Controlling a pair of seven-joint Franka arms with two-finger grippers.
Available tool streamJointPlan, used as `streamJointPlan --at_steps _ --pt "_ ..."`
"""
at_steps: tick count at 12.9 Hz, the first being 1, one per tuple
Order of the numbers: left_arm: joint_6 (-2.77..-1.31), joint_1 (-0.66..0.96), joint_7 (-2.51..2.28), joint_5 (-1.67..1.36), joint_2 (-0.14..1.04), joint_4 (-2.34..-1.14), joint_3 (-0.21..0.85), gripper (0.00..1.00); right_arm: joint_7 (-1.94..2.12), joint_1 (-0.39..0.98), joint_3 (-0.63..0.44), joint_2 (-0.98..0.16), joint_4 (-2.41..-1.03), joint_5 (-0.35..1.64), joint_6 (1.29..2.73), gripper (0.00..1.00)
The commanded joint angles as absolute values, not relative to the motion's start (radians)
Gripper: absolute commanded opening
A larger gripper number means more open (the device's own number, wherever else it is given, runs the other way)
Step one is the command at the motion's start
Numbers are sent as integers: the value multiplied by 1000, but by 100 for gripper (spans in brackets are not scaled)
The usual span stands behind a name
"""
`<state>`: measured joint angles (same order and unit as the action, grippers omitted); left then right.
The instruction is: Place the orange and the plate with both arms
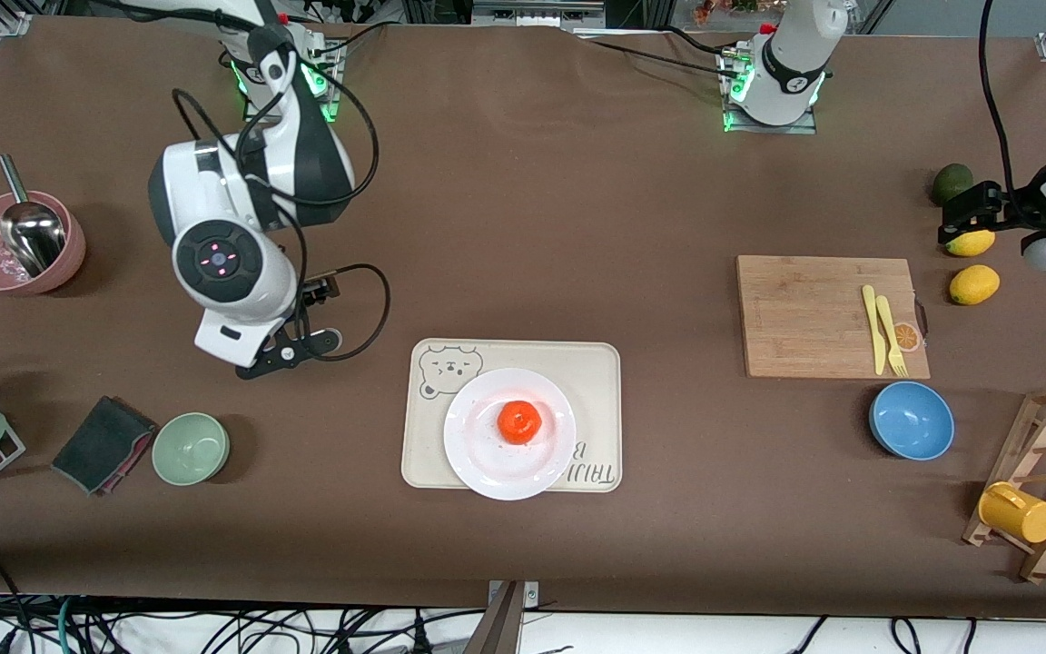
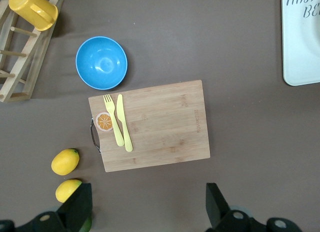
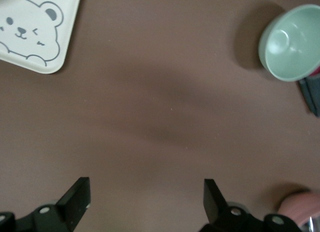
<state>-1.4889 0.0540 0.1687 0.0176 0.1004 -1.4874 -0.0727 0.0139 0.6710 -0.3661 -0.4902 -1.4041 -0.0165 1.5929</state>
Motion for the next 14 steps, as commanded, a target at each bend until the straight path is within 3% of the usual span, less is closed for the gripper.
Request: streamJointPlan --at_steps 1,3,5,8,11,14 --pt "-1474 57 190 32 109 -1463 -72 100 -3 533 -281 -372 -1419 0 1569 100" --pt "-1474 55 190 32 109 -1463 -72 100 6 377 -212 -309 -1490 17 1682 100" --pt "-1474 55 190 31 109 -1463 -72 100 8 272 -174 -169 -1586 32 1715 100" --pt "-1474 55 190 32 109 -1463 -74 100 -12 85 -31 -72 -1620 18 1622 100" --pt "-1474 55 190 31 109 -1463 -74 100 -14 55 -31 13 -1728 15 1693 100" --pt "-1474 55 190 31 109 -1463 -74 100 -12 22 20 26 -1740 -54 1681 100"
